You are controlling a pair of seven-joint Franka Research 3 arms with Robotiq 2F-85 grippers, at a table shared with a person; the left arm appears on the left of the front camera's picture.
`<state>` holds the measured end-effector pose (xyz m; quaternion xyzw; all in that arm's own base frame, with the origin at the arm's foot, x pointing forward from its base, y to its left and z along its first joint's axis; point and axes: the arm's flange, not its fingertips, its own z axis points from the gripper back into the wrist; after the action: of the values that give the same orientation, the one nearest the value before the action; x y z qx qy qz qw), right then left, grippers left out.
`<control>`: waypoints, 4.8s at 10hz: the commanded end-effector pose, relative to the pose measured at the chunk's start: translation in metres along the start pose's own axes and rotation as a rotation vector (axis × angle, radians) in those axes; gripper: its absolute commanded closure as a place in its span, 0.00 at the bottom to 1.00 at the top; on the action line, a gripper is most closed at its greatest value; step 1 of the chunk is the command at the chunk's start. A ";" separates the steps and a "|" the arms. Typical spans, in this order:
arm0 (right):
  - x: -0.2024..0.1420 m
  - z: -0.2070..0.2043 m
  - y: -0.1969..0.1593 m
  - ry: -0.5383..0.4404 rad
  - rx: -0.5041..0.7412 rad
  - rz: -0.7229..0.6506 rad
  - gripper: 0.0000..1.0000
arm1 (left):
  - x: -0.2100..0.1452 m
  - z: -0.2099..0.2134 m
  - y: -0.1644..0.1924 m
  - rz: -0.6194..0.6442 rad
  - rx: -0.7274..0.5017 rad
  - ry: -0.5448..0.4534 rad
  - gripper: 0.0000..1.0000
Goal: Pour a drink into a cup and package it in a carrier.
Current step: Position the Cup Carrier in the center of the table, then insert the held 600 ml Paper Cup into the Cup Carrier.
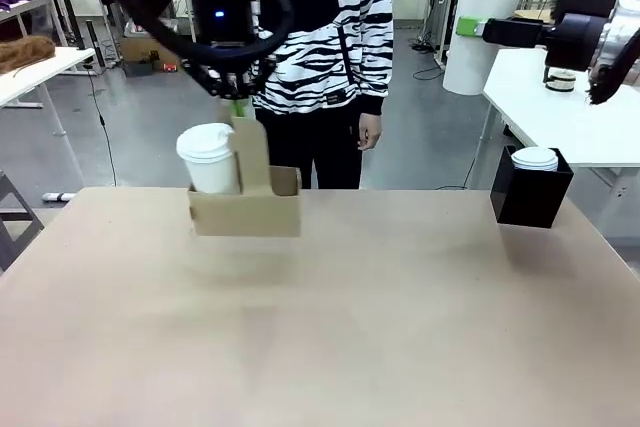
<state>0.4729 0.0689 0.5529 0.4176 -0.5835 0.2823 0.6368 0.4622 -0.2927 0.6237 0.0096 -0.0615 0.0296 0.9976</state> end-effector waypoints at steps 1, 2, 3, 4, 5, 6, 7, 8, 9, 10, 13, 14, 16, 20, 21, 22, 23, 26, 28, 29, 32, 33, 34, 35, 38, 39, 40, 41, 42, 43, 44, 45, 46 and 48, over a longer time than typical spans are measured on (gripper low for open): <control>0.003 -0.002 0.000 -0.010 0.006 0.017 0.20 | -0.006 -0.005 -0.036 0.027 0.053 0.005 0.98; 0.003 -0.002 0.000 -0.010 0.006 0.017 0.20 | -0.018 -0.013 -0.056 0.024 0.052 0.016 0.98; 0.003 -0.002 0.000 -0.010 0.006 0.017 0.20 | -0.028 -0.025 -0.072 0.022 0.044 0.022 0.98; 0.003 -0.002 0.000 -0.010 0.006 0.017 0.20 | -0.035 -0.039 -0.084 0.030 0.037 0.024 0.98; 0.003 -0.002 0.000 -0.010 0.006 0.017 0.20 | -0.038 -0.054 -0.093 0.030 0.030 0.036 0.98; 0.003 -0.002 0.000 -0.010 0.006 0.017 0.20 | -0.041 -0.068 -0.101 0.027 0.029 0.051 0.98; 0.003 -0.002 0.000 -0.010 0.006 0.017 0.20 | -0.045 -0.080 -0.105 0.011 0.028 0.067 0.98; 0.003 -0.002 0.000 -0.010 0.006 0.017 0.20 | -0.050 -0.091 -0.105 0.005 0.011 0.075 0.98; 0.003 -0.002 0.000 -0.010 0.006 0.017 0.20 | -0.056 -0.099 -0.105 -0.002 0.002 0.079 0.98; 0.003 -0.002 0.000 -0.010 0.006 0.017 0.20 | -0.061 -0.105 -0.104 -0.015 -0.006 0.070 0.98; 0.003 -0.002 0.000 -0.010 0.006 0.017 0.20 | -0.070 -0.124 -0.099 -0.019 -0.016 0.088 0.98; 0.003 -0.002 0.000 -0.010 0.006 0.017 0.20 | -0.070 -0.128 -0.097 -0.014 -0.029 0.100 0.98; 0.003 -0.002 0.000 -0.010 0.006 0.017 0.20 | -0.063 -0.120 -0.110 -0.015 0.000 0.086 0.98; 0.003 -0.002 0.000 -0.010 0.006 0.017 0.20 | -0.063 -0.120 -0.110 -0.015 0.000 0.086 0.98; 0.003 -0.002 0.000 -0.010 0.006 0.017 0.20 | -0.062 -0.116 -0.112 -0.003 -0.009 0.080 0.43; 0.003 -0.002 0.000 -0.010 0.006 0.017 0.20 | -0.061 -0.105 -0.105 -0.012 -0.037 0.079 0.41; 0.003 -0.002 0.000 -0.010 0.006 0.017 0.20 | -0.059 -0.093 -0.100 -0.017 -0.060 0.089 0.00; -0.007 -0.015 -0.008 0.028 0.085 -0.025 0.20 | -0.050 -0.051 -0.074 -0.091 -0.120 0.147 0.19; -0.026 -0.047 -0.015 0.064 0.246 -0.026 0.20 | -0.049 -0.021 -0.049 -0.152 -0.156 0.166 0.00; -0.042 -0.064 -0.015 0.070 0.319 -0.012 0.20 | -0.048 -0.008 -0.029 -0.248 -0.154 0.199 0.00; -0.094 -0.096 0.009 0.090 0.501 0.059 0.20 | -0.035 0.010 0.058 -0.410 -0.237 0.166 0.00; -0.112 -0.099 0.014 0.097 0.579 0.078 0.20 | -0.025 0.004 0.087 -0.481 -0.271 0.140 0.00; -0.125 -0.101 0.016 0.099 0.610 0.088 0.20 | -0.026 0.000 0.109 -0.510 -0.262 0.122 0.00; -0.134 -0.102 0.015 0.077 0.597 0.095 0.20 | -0.028 -0.006 0.117 -0.567 -0.246 0.081 0.00; -0.133 -0.106 0.020 0.108 0.585 0.063 0.20 | -0.012 0.002 0.125 -0.540 -0.227 0.081 0.00; -0.133 -0.106 0.020 0.108 0.585 0.063 0.20 | -0.012 0.002 0.125 -0.540 -0.227 0.081 0.00; -0.133 -0.106 0.020 0.108 0.585 0.063 0.20 | -0.012 0.002 0.125 -0.540 -0.227 0.081 0.00; -0.138 -0.104 0.016 0.117 0.584 0.060 0.20 | -0.012 -0.008 0.124 -0.524 -0.207 0.048 0.00; -0.145 -0.111 0.018 0.103 0.611 0.068 0.20 | -0.014 -0.018 0.137 -0.558 -0.207 0.012 0.00; -0.150 -0.119 0.021 0.095 0.645 0.098 0.20 | -0.019 -0.026 0.155 -0.603 -0.216 -0.030 0.00; -0.156 -0.125 0.025 0.084 0.687 0.095 0.20 | -0.023 -0.032 0.172 -0.624 -0.237 -0.060 0.00; -0.165 -0.132 0.029 0.088 0.739 0.078 0.20 | -0.027 -0.041 0.188 -0.643 -0.247 -0.119 0.00; -0.176 -0.138 0.032 0.098 0.779 0.063 0.20 | -0.032 -0.052 0.204 -0.692 -0.275 -0.170 0.00; -0.199 -0.143 0.035 0.112 0.838 0.048 0.20 | -0.040 -0.076 0.238 -0.781 -0.336 -0.225 0.00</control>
<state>0.4769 0.2357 0.3724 0.6054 -0.3982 0.5147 0.4583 0.4297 -0.0675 0.5633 -0.0930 -0.1469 -0.3246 0.9297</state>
